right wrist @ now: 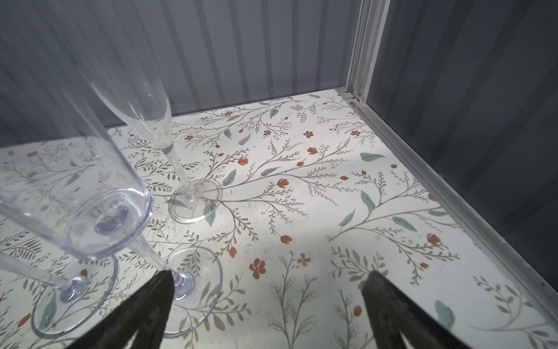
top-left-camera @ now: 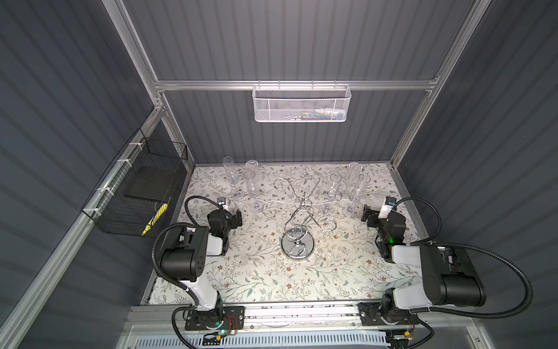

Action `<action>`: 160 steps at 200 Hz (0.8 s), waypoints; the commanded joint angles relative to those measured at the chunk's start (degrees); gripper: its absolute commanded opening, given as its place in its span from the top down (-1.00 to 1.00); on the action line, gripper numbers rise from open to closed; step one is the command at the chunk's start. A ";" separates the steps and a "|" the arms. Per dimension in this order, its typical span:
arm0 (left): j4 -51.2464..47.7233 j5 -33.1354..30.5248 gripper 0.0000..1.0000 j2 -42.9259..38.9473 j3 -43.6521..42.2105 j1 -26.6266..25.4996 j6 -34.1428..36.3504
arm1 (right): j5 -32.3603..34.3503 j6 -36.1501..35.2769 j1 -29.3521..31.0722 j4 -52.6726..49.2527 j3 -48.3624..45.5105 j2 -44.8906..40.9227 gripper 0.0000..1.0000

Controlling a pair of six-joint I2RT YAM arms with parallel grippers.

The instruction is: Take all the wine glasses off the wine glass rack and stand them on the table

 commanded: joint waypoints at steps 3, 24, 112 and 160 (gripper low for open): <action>-0.03 -0.94 -0.99 -0.04 0.39 -0.16 0.85 | 0.89 -0.58 0.33 3.81 -0.49 0.36 -0.98; 0.38 -0.97 -0.99 0.07 0.35 -0.16 0.83 | 0.97 -0.75 0.48 2.54 -0.19 -0.03 -0.98; 0.44 -0.94 -0.99 0.05 0.26 -0.16 0.83 | 0.81 -0.75 0.44 2.54 -0.07 0.19 -0.98; 0.44 -0.99 -1.00 0.07 0.30 -0.16 0.82 | 0.78 -0.75 0.43 2.28 0.19 0.40 -0.98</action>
